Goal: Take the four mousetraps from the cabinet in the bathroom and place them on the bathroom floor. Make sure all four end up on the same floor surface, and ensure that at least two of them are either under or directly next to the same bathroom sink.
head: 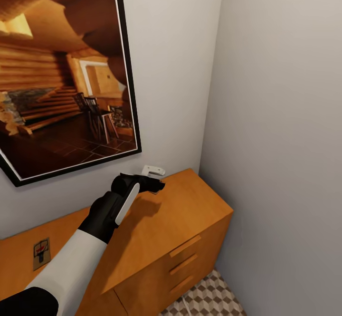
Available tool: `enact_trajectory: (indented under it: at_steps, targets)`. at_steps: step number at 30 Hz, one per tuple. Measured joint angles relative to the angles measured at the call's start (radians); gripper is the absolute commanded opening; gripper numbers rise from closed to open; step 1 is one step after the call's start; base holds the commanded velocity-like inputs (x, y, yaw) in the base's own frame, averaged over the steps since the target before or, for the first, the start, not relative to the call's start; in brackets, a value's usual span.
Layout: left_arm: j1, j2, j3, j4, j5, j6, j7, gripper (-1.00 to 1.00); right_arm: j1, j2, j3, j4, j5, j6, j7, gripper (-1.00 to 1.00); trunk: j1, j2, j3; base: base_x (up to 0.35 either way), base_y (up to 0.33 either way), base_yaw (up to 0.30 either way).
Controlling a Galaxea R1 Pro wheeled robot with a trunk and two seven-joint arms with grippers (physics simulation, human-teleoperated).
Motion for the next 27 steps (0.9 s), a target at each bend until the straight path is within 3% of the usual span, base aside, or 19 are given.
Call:
enact_trajectory:
  at_steps: [27]
  targets:
    - [0.001,0.0,0.0,0.017,0.0,0.0,0.0,1.0,0.0,0.0,0.0,0.0,0.0,0.0,0.001,1.0,0.0,0.0,-0.024,0.0,0.0,0.0]
